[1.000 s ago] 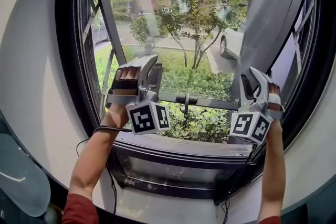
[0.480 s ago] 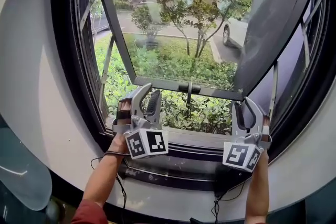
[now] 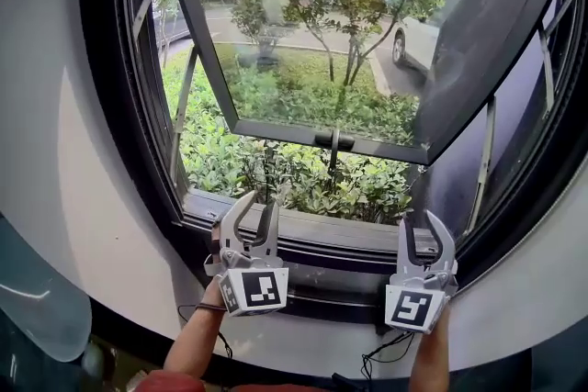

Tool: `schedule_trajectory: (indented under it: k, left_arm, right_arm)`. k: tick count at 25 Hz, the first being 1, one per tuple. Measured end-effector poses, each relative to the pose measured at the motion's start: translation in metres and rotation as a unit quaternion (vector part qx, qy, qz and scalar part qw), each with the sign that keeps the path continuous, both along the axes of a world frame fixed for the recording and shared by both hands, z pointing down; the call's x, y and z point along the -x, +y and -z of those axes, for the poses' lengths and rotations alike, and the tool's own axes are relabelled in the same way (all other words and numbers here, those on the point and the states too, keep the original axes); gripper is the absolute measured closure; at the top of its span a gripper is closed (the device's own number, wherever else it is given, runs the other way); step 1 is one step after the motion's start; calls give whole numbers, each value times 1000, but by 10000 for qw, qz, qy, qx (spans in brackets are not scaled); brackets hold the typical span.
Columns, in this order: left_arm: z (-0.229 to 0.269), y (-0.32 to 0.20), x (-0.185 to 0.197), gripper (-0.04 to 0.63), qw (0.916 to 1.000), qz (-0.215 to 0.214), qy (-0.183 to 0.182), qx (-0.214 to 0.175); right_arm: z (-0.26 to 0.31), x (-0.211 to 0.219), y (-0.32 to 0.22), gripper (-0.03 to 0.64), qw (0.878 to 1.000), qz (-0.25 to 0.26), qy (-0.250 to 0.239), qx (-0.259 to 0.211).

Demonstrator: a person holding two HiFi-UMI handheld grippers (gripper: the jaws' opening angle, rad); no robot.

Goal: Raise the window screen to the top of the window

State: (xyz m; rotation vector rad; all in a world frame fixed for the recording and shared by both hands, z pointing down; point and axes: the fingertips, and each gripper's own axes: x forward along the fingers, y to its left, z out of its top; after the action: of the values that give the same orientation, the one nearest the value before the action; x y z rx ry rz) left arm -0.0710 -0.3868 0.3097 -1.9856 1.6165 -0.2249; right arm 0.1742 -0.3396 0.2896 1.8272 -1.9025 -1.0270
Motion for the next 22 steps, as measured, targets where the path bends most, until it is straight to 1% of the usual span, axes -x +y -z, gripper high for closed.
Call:
schedule_trajectory:
  k: [4, 9, 14, 18, 20, 22]
  left_arm:
    - [-22, 17, 10, 486, 9985, 16, 489, 245]
    - [-51, 34, 12, 486, 9959, -15, 755, 500]
    - [-78, 50, 12, 486, 9891, -167, 1226, 794]
    - [-106, 61, 10, 486, 9856, -73, 1277, 1103]
    - [-119, 66, 7, 486, 9825, -80, 1384, 1241]
    - [-128, 70, 5, 486, 9797, -117, 1531, 1289]
  right_arm:
    - [-21, -1, 18, 472, 9992, 106, -390, -8]
    - [-48, -1, 34, 472, 9960, 148, -870, 106]
    - [-73, -1, 48, 472, 9906, 209, -1323, 280]
    - [-88, 5, 56, 472, 9868, 310, -1563, 278]
    - [-97, 10, 61, 472, 9833, 375, -1750, 344]
    - [-107, 13, 64, 472, 9791, 403, -1942, 446]
